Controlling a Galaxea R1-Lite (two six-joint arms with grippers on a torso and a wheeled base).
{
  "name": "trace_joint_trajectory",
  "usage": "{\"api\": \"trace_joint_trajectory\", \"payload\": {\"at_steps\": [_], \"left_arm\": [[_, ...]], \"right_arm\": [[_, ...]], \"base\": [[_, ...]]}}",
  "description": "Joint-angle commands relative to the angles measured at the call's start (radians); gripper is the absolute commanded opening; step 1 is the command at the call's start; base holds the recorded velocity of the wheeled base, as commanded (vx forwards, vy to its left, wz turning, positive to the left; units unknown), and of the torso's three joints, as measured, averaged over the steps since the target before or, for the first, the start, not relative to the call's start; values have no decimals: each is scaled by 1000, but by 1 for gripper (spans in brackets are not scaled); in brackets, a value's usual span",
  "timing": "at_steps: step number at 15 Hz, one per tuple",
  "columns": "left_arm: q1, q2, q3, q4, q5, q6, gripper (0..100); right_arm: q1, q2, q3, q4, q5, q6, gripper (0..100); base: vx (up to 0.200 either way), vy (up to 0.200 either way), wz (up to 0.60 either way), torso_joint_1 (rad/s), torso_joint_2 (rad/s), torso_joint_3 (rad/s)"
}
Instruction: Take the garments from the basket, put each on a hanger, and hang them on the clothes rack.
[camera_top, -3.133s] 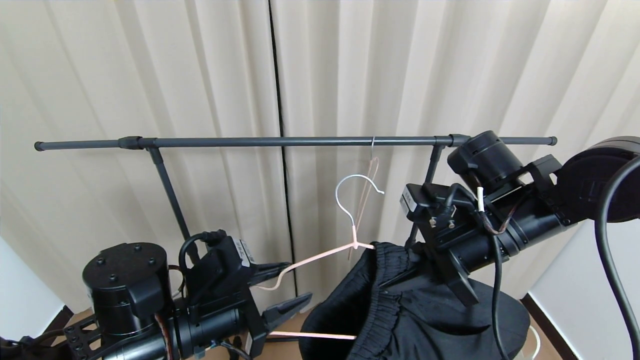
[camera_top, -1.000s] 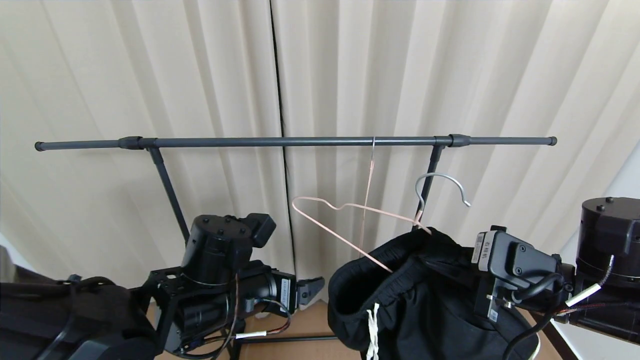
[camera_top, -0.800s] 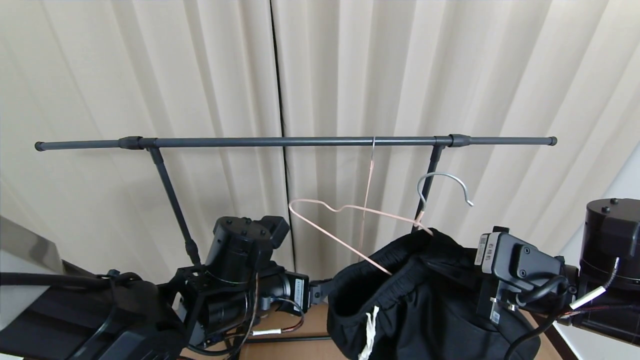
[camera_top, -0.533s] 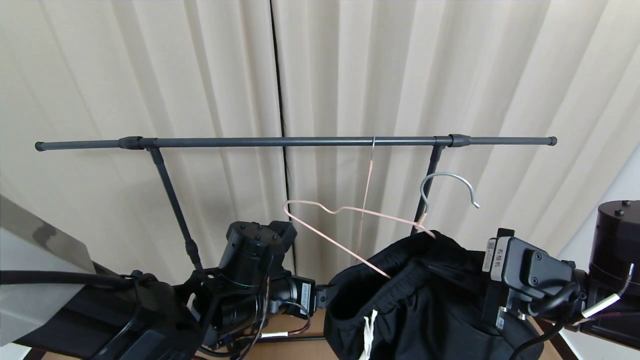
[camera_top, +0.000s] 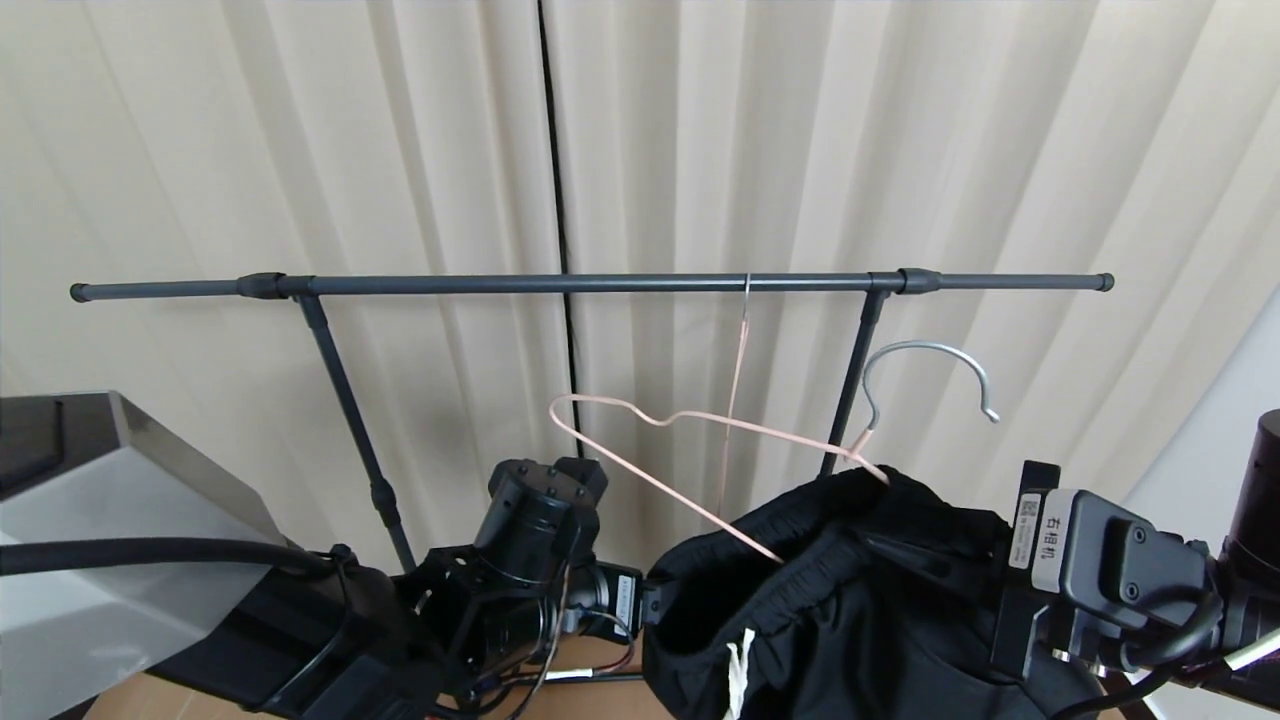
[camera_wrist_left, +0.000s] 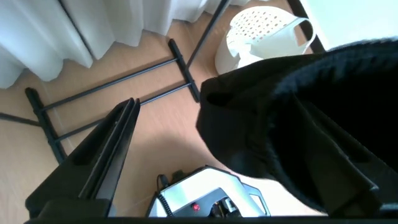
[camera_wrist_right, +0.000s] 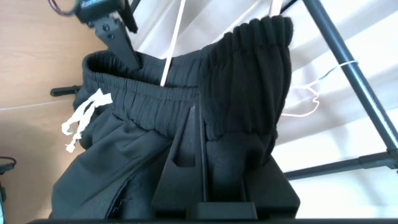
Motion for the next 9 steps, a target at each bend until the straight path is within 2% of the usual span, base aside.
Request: {"api": "trace_joint_trajectory", "payload": {"at_steps": [1, 7, 9], "left_arm": [[-8, 20, -3, -1, 9, -3, 0], [17, -41, -6, -1, 41, 9, 0], [38, -41, -16, -1, 44, 33, 0]], "right_arm": [[2, -7, 1, 1, 1, 0, 0], [-18, 19, 1, 1, 4, 3, 0], [-35, 54, 2, 1, 33, 3, 0]], "base": [[0, 0, 0, 0, 0, 0], [0, 0, 0, 0, 0, 0], [0, 0, 0, 0, 0, 0]]}}
